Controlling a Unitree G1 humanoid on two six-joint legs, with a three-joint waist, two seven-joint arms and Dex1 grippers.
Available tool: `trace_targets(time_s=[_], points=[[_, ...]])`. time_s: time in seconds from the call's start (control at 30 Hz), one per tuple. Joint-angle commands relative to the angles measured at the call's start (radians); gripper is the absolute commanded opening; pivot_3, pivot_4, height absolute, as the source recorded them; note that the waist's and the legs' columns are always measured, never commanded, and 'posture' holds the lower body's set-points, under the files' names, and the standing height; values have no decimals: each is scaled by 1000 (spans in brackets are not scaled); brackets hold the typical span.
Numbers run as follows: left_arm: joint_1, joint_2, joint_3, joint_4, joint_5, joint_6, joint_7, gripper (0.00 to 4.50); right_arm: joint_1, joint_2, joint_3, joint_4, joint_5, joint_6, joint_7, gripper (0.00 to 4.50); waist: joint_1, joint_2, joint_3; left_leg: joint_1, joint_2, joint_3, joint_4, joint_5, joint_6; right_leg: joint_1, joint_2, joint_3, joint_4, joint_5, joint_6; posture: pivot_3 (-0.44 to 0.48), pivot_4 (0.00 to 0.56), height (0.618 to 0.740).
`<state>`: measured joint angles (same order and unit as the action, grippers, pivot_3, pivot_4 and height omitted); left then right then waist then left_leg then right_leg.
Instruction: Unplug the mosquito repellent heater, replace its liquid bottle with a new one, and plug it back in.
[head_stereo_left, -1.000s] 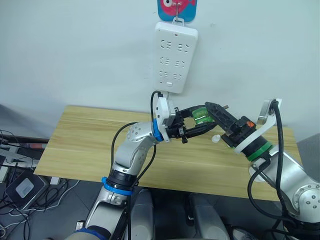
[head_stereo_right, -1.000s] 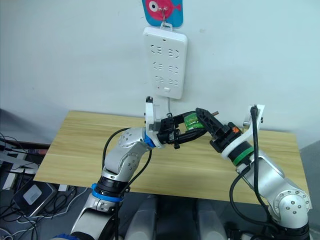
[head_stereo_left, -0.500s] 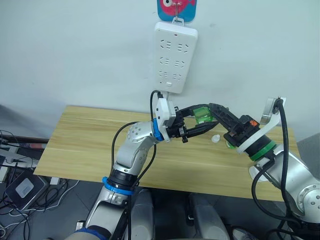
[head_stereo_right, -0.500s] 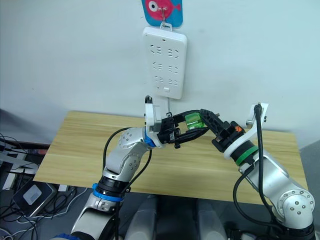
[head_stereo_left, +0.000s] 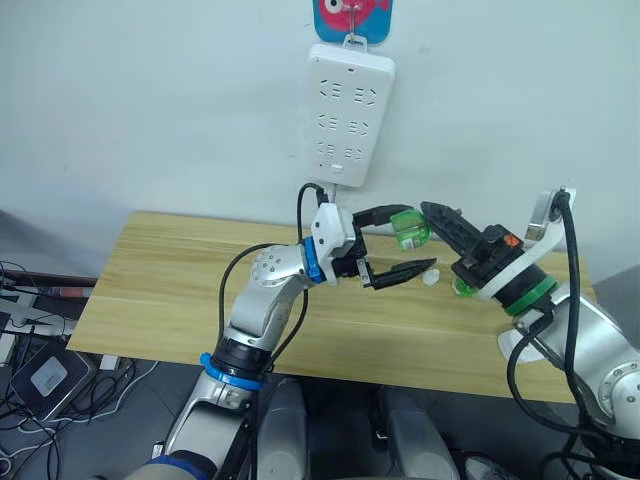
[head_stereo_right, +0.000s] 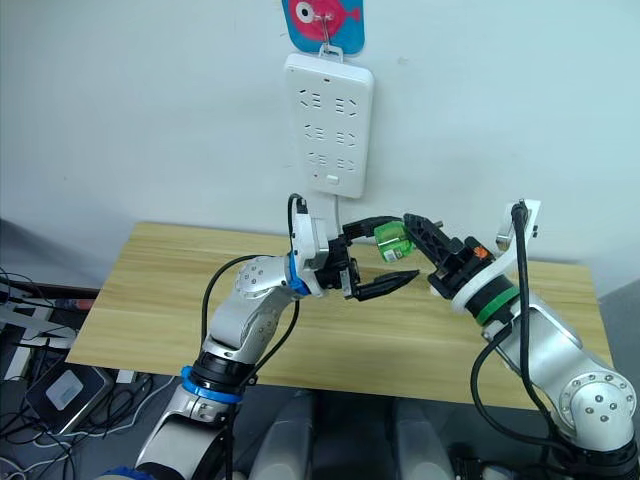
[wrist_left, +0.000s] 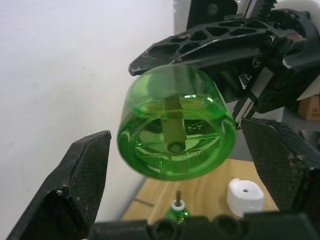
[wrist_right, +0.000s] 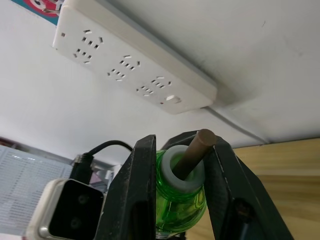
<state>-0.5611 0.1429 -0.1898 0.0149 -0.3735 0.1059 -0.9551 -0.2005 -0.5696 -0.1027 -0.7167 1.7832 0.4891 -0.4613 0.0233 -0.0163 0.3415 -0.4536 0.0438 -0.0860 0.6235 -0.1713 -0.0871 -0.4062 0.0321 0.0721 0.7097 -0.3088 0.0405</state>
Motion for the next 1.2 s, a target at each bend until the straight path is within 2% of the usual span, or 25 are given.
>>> trace_targets(time_s=[0.03,0.2,0.83,0.93,1.1,1.13,1.2], points=[[19,-11,1,-92,-18,14,38,4500,-3,-3,-29,-21,-24,-16,15,887,0,0,0,0,0,0,0,0,0,0,0,0,0,0,0,155,304,740],[46,-12,-8,-146,-23,33,65,4500,8,-5,-33,-18,-36,-13,25,887,1,0,0,-1,0,0,-1,0,0,0,0,0,-2,0,0,165,302,740],[42,-8,-7,-131,-38,30,60,4500,7,-11,-28,-24,2,-8,33,887,2,0,0,-1,0,0,-2,0,0,0,0,0,-3,0,0,171,296,740],[45,-6,-11,-131,-36,31,56,3945,9,-10,-29,-26,8,-9,36,887,2,0,0,-1,0,0,-2,0,0,0,0,0,-3,0,0,171,293,740],[43,-8,-13,-126,-32,31,53,2433,9,-12,-22,-34,16,-4,42,887,2,0,0,-1,0,0,-2,0,0,0,0,0,-3,0,0,168,296,740],[42,-9,-13,-124,-31,31,53,2281,11,-16,-19,-36,15,2,49,887,2,0,0,-1,0,0,-2,0,0,0,0,0,-3,0,0,168,296,740],[40,-10,-13,-122,-31,32,54,2281,14,-15,-16,-39,16,2,53,887,2,0,0,-1,0,0,-2,0,0,0,0,0,-3,0,0,168,296,740]])
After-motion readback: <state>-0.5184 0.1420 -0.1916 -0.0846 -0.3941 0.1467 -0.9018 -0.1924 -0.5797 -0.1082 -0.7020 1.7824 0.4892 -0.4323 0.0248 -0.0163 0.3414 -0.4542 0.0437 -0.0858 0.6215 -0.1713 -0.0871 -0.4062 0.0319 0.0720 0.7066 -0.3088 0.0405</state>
